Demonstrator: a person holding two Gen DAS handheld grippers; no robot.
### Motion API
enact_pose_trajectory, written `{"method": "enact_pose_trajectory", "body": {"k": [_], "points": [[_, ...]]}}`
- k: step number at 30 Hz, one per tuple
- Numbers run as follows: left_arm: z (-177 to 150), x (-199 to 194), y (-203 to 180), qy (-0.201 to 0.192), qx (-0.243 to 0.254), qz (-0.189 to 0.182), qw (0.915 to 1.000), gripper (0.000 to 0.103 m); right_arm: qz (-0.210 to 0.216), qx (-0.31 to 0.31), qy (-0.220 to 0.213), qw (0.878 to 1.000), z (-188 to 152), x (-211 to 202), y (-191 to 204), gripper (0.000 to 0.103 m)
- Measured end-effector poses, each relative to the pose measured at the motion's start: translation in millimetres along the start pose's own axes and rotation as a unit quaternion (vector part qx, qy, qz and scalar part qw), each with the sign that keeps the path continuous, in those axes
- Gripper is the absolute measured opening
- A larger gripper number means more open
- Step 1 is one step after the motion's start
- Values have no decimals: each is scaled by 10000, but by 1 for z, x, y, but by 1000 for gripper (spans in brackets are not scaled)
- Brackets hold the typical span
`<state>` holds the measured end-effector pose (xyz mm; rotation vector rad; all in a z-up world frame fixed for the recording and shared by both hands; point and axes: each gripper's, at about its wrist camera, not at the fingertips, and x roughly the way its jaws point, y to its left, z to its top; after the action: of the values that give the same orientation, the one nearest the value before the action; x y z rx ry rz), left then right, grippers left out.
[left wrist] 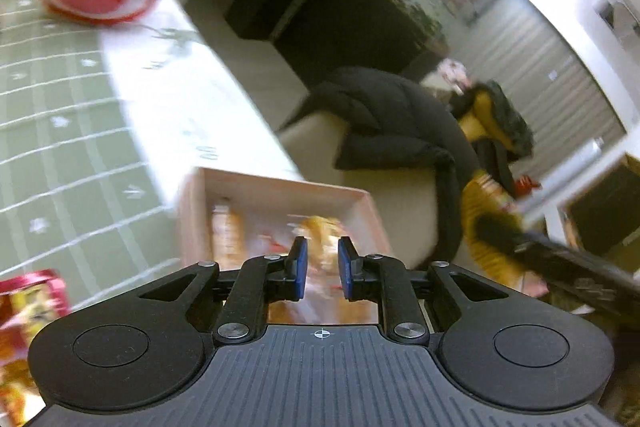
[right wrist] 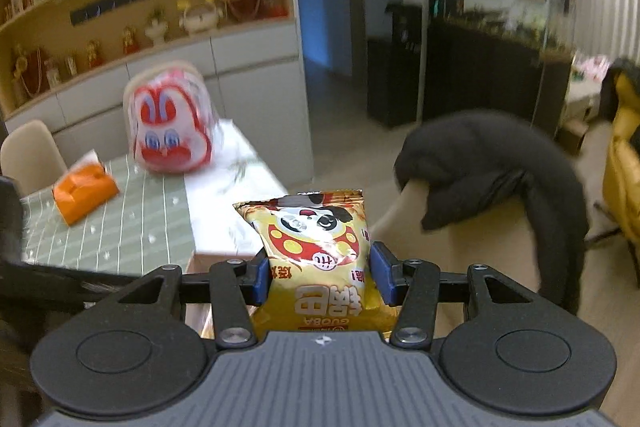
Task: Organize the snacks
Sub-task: 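Carry the panda bag and lollipop into the pink box and open both tools, then reach the right tool to the red duck packet while the left tool reaches the Dove bar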
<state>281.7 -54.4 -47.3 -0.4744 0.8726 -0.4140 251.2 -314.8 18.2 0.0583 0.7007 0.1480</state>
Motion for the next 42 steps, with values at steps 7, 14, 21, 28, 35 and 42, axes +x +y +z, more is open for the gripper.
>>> {"method": "enact_pose_trajectory", "body": {"k": [7,14,21,28,35,42], "points": [[-31,-68,86,-388,-831,1191,9886,20,694,564,772,9930,-4,68,20,56],[-99,-159,150,-566,-1736,2371,9542,20,477,503,636,9956,-2,61,37,73],[-117,-197,164,-648,-1799,2801,9407,20,1273,-606,724,9874,-38,57,140,73],[-116,-193,181,-596,-1864,2592,9458,20,1745,-2063,1073,9568,-101,77,250,74],[-110,-189,195,-437,-1805,2535,9493,20,1645,-2220,1112,9546,-115,111,291,74],[-94,-176,214,-437,-2019,2429,9478,20,2168,-2068,1095,9478,-114,105,304,74]]}}
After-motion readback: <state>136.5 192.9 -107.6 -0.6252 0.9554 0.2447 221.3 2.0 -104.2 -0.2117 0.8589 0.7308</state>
